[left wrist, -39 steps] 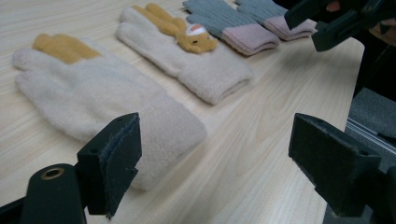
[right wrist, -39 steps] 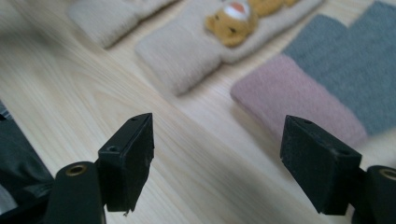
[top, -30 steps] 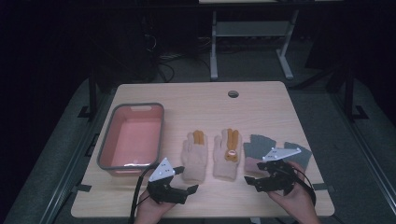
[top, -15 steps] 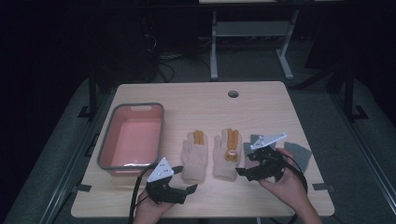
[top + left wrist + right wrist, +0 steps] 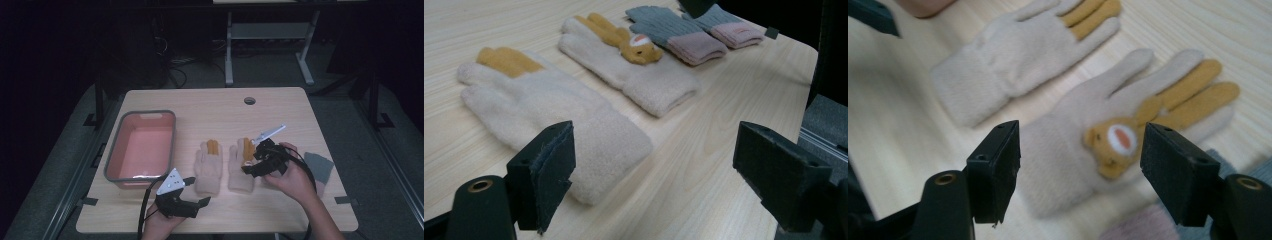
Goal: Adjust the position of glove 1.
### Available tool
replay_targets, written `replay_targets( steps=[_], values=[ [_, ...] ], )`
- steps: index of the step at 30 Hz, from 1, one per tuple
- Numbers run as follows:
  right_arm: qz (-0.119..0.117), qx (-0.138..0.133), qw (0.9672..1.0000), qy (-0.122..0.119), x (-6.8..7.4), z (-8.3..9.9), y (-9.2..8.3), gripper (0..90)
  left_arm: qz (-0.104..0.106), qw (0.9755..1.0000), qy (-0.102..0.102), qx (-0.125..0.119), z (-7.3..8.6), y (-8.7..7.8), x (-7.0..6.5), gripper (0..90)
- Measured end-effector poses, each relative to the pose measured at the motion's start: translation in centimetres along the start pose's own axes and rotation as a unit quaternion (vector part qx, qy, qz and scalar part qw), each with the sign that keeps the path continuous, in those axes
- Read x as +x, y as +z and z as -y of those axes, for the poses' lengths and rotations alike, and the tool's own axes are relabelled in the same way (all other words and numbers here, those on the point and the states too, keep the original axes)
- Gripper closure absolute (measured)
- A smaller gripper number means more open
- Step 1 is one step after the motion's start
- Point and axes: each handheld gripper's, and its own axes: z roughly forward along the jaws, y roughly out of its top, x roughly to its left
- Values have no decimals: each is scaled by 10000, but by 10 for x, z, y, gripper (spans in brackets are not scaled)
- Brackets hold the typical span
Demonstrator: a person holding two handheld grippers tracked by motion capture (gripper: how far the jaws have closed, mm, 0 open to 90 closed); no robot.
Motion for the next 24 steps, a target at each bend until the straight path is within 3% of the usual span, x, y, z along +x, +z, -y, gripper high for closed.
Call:
replay_targets(
  steps=[12, 20, 24],
  values=[
    [77, 372, 9993, 64, -14, -10, 27, 365, 4, 10000, -17, 25, 0, 2, 1, 171],
    [189, 742, 9970, 126, -21, -12, 48, 376, -6, 10000, -25, 7, 0, 1, 1, 171],
    [287, 875, 9957, 108, -22, -12, 57, 440, 4, 10000, -49, 2, 0, 2, 2, 171]
  ],
)
